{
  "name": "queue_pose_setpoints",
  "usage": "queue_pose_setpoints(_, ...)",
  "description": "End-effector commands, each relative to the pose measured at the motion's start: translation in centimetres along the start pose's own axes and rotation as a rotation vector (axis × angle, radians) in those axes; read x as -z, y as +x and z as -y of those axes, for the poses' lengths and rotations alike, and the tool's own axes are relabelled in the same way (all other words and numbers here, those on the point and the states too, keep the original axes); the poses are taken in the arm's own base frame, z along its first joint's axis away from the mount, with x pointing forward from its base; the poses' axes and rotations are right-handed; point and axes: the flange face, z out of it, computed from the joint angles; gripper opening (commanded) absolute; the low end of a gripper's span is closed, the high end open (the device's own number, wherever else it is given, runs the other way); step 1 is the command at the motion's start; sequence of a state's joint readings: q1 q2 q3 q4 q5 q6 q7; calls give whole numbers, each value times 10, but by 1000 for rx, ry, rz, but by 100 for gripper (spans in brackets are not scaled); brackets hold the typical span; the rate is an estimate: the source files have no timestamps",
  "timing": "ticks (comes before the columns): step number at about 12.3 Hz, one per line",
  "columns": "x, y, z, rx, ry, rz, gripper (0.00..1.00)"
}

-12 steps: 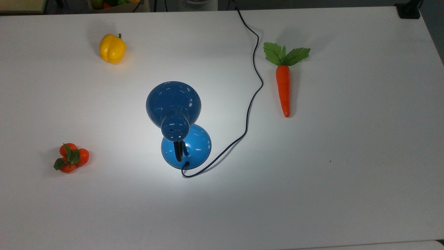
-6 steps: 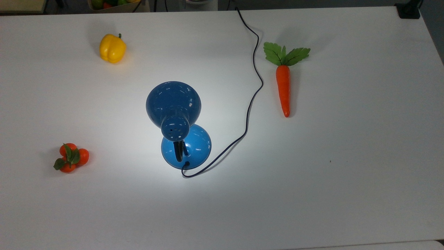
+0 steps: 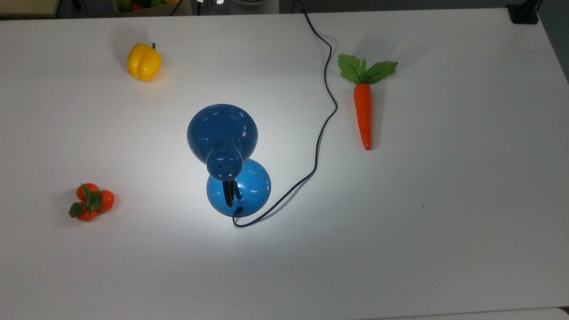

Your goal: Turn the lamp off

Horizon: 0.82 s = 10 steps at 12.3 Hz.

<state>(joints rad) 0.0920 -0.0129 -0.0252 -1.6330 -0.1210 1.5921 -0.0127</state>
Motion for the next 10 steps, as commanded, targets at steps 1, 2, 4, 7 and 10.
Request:
queue_pose_setpoints(1, -3, -1, -2, 14, 13, 15, 0)
queue_pose_setpoints(2, -5, 2, -4, 13, 11, 7, 0)
queue_pose_setpoints(4, -11, 10, -10, 2, 10, -35, 0)
queue_pose_setpoints(7, -38, 27, -15, -6, 10, -63, 0)
queue_pose_setpoints(10, -76, 48, -12, -1, 8, -86, 0)
